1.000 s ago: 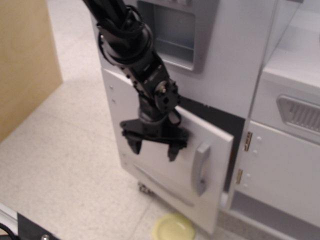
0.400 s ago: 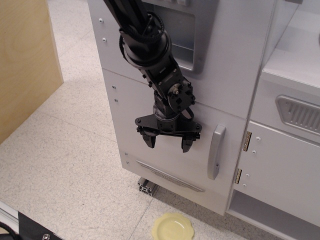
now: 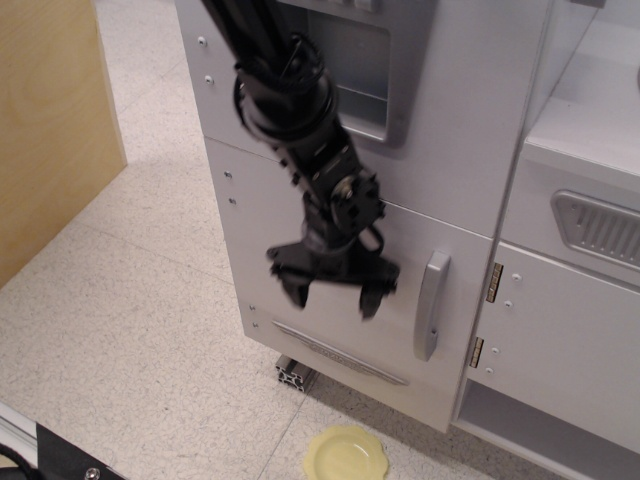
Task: Close low fridge
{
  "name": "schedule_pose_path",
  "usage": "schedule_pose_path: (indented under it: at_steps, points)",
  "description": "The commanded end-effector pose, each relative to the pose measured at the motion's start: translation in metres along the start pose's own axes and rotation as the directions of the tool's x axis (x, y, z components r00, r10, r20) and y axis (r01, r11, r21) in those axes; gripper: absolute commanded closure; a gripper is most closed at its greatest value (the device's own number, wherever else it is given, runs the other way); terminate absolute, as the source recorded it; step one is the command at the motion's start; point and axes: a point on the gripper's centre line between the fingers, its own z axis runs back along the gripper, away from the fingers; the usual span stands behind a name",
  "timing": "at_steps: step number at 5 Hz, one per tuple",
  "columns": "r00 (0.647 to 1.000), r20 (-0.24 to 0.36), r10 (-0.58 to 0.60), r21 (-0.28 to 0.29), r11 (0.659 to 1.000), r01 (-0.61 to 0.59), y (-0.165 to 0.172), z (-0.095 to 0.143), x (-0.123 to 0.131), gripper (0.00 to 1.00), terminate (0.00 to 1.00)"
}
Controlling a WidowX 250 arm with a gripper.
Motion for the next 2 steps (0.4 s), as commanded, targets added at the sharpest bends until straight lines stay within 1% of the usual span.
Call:
schedule_pose_path:
  at_steps: [1,2]
  points:
    - [0.999,0.041,-0.007,-0.007,1.0,0.007,0.0117,0.0196,0.0067,0.0,0.0]
    - [0.999,0.041,-0.007,-0.007,1.0,0.007,0.0117,0.0196,0.0067,0.0,1.0]
